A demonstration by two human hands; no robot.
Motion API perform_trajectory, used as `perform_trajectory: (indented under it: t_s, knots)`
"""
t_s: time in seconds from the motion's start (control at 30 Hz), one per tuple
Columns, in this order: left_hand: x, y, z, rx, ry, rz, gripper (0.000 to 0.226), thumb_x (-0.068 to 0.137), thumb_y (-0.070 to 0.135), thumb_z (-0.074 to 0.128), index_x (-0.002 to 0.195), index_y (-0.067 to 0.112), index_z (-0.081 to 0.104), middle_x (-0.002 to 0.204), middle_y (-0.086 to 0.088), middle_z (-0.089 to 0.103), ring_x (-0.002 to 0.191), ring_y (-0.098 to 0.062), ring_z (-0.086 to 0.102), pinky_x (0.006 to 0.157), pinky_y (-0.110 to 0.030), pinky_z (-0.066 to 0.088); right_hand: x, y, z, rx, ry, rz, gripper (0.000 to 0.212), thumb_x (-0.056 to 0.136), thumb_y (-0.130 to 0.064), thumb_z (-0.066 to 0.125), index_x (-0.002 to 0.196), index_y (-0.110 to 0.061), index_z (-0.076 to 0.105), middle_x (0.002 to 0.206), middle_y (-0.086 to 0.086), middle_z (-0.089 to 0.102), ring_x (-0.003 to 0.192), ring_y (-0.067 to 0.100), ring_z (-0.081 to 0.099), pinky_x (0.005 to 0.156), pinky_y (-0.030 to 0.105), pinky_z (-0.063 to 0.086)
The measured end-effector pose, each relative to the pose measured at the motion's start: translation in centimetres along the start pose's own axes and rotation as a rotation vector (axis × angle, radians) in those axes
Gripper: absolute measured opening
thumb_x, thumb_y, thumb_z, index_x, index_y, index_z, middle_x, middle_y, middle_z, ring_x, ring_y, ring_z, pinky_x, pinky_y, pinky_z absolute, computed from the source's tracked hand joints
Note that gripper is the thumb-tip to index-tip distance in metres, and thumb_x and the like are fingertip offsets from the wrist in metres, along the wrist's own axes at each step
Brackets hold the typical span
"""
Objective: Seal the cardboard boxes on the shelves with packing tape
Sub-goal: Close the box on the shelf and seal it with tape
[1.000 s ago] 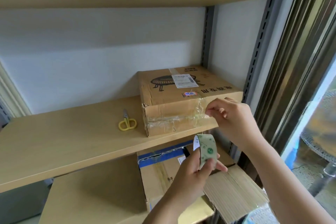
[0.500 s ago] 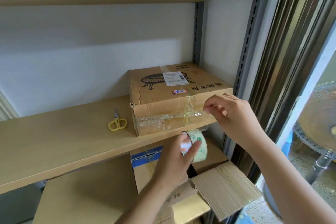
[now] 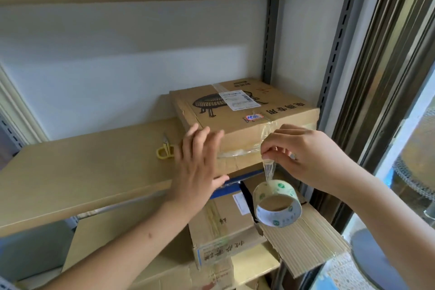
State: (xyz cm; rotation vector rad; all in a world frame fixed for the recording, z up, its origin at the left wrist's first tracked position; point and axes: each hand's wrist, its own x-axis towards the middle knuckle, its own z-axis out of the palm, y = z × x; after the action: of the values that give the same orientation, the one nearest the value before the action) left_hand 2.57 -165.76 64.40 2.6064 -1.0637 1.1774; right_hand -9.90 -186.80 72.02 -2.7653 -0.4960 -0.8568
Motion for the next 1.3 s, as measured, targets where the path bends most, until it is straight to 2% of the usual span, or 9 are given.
perform_trajectory:
  t_s: [0.13, 0.27, 0.4, 0.47, 0.53, 0.77, 0.97, 1.17, 1.3]
  knots:
    - [-1.3, -0.2, 0.1, -0.034, 0.081, 0.122, 0.122, 0.056, 0.05, 0.09, 0.152, 0.015, 0.022, 0.141, -0.018, 0.033, 0.137, -0.042, 0.036, 0.106, -0.059, 0.037, -0.1, -0.7, 0.4, -0.021, -0.045, -0.032, 0.016, 0.093, -0.034, 0.054, 0.094, -0.027, 0.068, 0.088, -0.019, 0.065, 0.083, 0.004, 0.057, 0.062, 0.032, 0.055]
    - [-1.8, -1.2, -0.7, -0.171, 0.117, 0.049, 0.119, 0.064, 0.05, 0.085, 0.154, 0.011, 0.017, 0.143, -0.017, 0.028, 0.141, -0.038, 0.032, 0.115, -0.053, 0.033, 0.2, -1.3, 2.0, 0.017, -0.012, -0.026, 0.015, 0.092, -0.035, 0.057, 0.095, -0.024, 0.068, 0.086, -0.016, 0.063, 0.078, 0.001, 0.052, 0.061, 0.032, 0.055]
    - [-7.5, 3.4, -2.9, -0.699, 0.327, -0.407, 0.058, 0.081, 0.048, 0.069, 0.12, 0.011, 0.046, 0.114, -0.003, 0.045, 0.106, -0.018, 0.052, 0.096, -0.018, 0.043, 0.9, -1.5, 2.9, 0.026, -0.037, -0.001, 0.011, 0.09, -0.03, 0.067, 0.098, -0.023, 0.066, 0.089, -0.012, 0.064, 0.074, -0.001, 0.048, 0.063, 0.033, 0.055]
    - [-9.6, 7.3, -4.2, -1.099, 0.15, -0.766, 0.063, 0.074, 0.075, 0.059, 0.106, 0.023, 0.045, 0.098, 0.007, 0.05, 0.092, -0.008, 0.053, 0.082, -0.008, 0.038, 1.3, -1.5, 3.2, 0.015, -0.014, 0.0, 0.01, 0.09, -0.029, 0.069, 0.097, -0.022, 0.066, 0.087, -0.011, 0.063, 0.073, -0.001, 0.047, 0.062, 0.034, 0.055]
    - [-9.7, 9.8, -3.5, -1.232, -0.061, -0.923, 0.069, 0.066, 0.087, 0.052, 0.108, 0.032, 0.047, 0.103, 0.012, 0.055, 0.099, -0.002, 0.055, 0.085, -0.009, 0.041, 1.8, -1.5, 3.4, 0.014, 0.003, -0.025, 0.009, 0.09, -0.027, 0.069, 0.096, -0.02, 0.066, 0.084, -0.011, 0.063, 0.073, 0.001, 0.047, 0.059, 0.036, 0.054]
    - [-5.8, 10.8, -0.8, -0.984, -0.207, -0.952, 0.079, 0.061, 0.084, 0.041, 0.115, 0.03, 0.057, 0.111, 0.012, 0.052, 0.105, -0.011, 0.044, 0.094, -0.034, 0.044, 3.5, -0.8, 2.7, 0.021, -0.065, -0.123, 0.003, 0.091, -0.02, 0.069, 0.093, -0.018, 0.067, 0.084, -0.008, 0.065, 0.071, 0.007, 0.052, 0.059, 0.04, 0.052]
    - [-5.4, 10.5, -0.8, -1.138, -0.205, -0.917, 0.05, 0.077, 0.069, 0.061, 0.106, 0.029, 0.056, 0.104, 0.018, 0.056, 0.101, 0.001, 0.05, 0.079, -0.016, 0.044, 3.5, -0.3, 2.3, 0.089, -0.117, -0.144, 0.003, 0.09, -0.017, 0.069, 0.092, -0.017, 0.067, 0.085, -0.009, 0.065, 0.072, 0.007, 0.056, 0.066, 0.039, 0.053]
    - [-4.4, 11.1, -1.9, -1.419, -0.428, -0.832, 0.035, 0.097, 0.041, 0.052, 0.104, 0.01, 0.064, 0.096, 0.0, 0.076, 0.06, 0.001, 0.06, 0.056, -0.014, 0.045, 3.5, -0.4, 2.5, 0.092, -0.112, -0.115, 0.004, 0.089, -0.021, 0.071, 0.091, -0.019, 0.068, 0.08, -0.012, 0.061, 0.068, 0.001, 0.054, 0.062, 0.029, 0.051]
    - [-4.4, 10.9, -1.9, -1.451, -0.484, -0.791, 0.03, 0.104, 0.025, 0.041, 0.105, 0.006, 0.065, 0.09, -0.003, 0.078, 0.081, -0.005, 0.071, 0.068, -0.009, 0.049, 4.4, 0.2, 2.0, 0.069, -0.088, -0.073, 0.008, 0.086, -0.015, 0.074, 0.084, -0.02, 0.068, 0.077, -0.015, 0.06, 0.068, 0.005, 0.055, 0.062, 0.034, 0.053]
